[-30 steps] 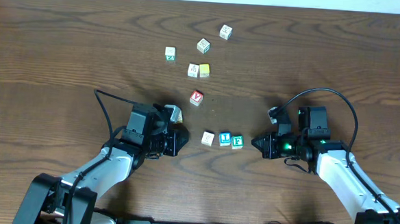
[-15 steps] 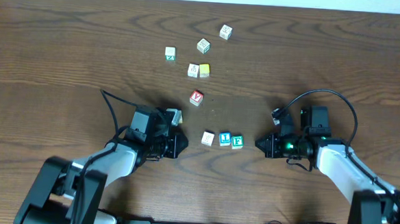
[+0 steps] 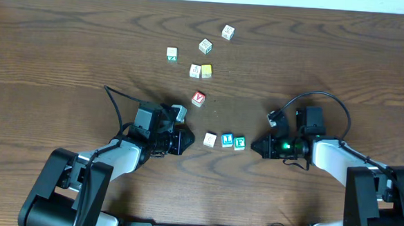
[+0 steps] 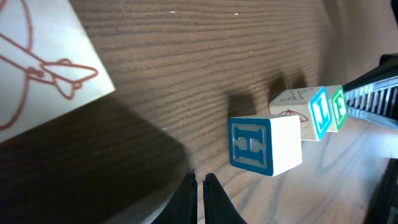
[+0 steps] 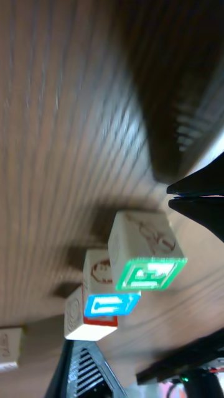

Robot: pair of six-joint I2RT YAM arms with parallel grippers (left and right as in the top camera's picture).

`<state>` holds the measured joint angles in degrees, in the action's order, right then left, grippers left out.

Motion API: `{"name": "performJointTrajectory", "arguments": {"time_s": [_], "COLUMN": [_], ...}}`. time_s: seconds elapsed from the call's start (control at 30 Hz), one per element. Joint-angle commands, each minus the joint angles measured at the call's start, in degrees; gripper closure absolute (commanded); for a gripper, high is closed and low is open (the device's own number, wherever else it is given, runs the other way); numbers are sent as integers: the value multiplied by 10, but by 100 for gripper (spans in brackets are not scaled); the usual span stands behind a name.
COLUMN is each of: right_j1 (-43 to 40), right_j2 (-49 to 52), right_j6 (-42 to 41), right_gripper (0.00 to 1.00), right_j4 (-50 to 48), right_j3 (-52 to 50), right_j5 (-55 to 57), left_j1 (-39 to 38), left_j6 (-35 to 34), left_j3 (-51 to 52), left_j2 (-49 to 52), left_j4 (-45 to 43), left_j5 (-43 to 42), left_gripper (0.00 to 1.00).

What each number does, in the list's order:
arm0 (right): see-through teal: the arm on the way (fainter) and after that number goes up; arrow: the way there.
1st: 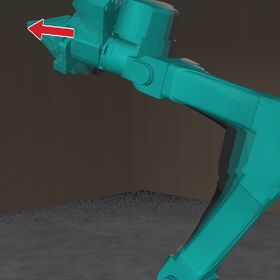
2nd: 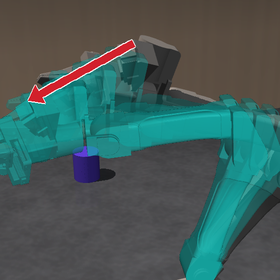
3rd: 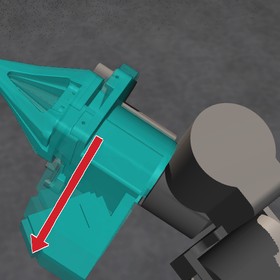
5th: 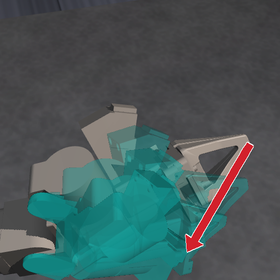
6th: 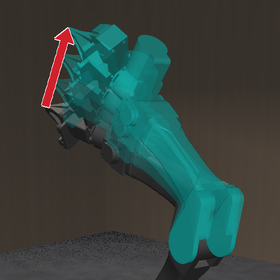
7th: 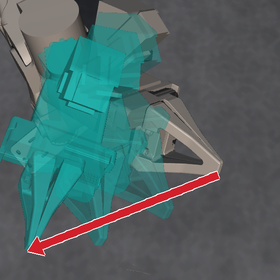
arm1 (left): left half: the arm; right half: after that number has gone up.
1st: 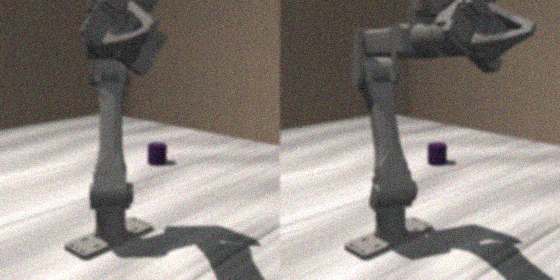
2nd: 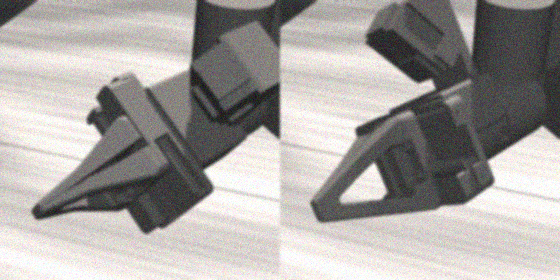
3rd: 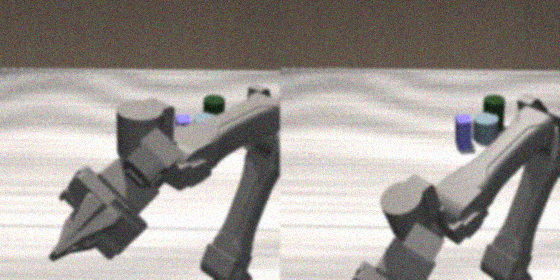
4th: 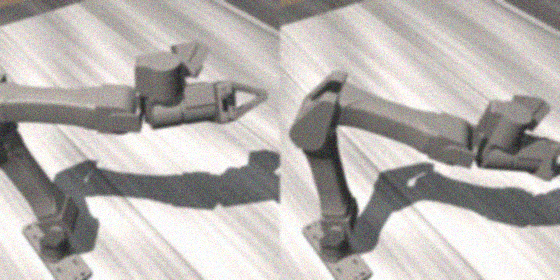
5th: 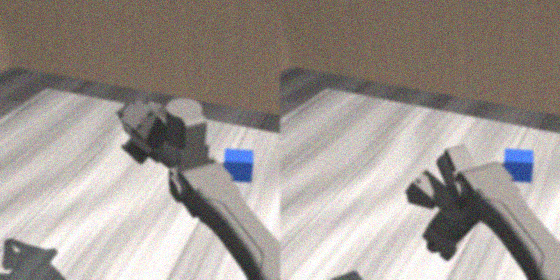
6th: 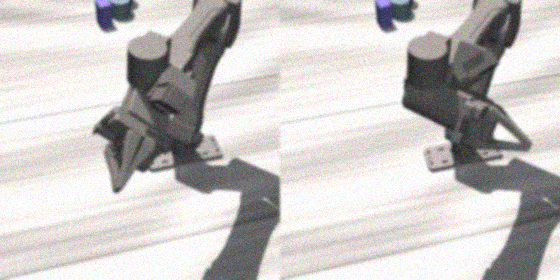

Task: Lift 3 blocks
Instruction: 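Squeeze the block row between left and right grippers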

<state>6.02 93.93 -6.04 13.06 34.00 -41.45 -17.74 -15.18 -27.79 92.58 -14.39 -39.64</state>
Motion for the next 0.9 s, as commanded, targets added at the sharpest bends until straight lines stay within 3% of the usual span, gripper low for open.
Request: {"name": "performJointTrajectory", "arguments": {"time_s": [0.0, 0.87], "right_j1": [22, 45], "right_j2": [7, 7], "right_j6": [-17, -65], "right_gripper": [99, 99], "right_j4": [-12, -36], "right_j3": [-4, -4], "right_j5": [-21, -26], "left_j1": [-1, -1], "left_j6": [-1, -1], "left_j3": [-10, -10], "left_j2": [3, 3], "left_j4": [-1, -10], "left_j5": [-20, -45], "left_gripper": [93, 94]}}
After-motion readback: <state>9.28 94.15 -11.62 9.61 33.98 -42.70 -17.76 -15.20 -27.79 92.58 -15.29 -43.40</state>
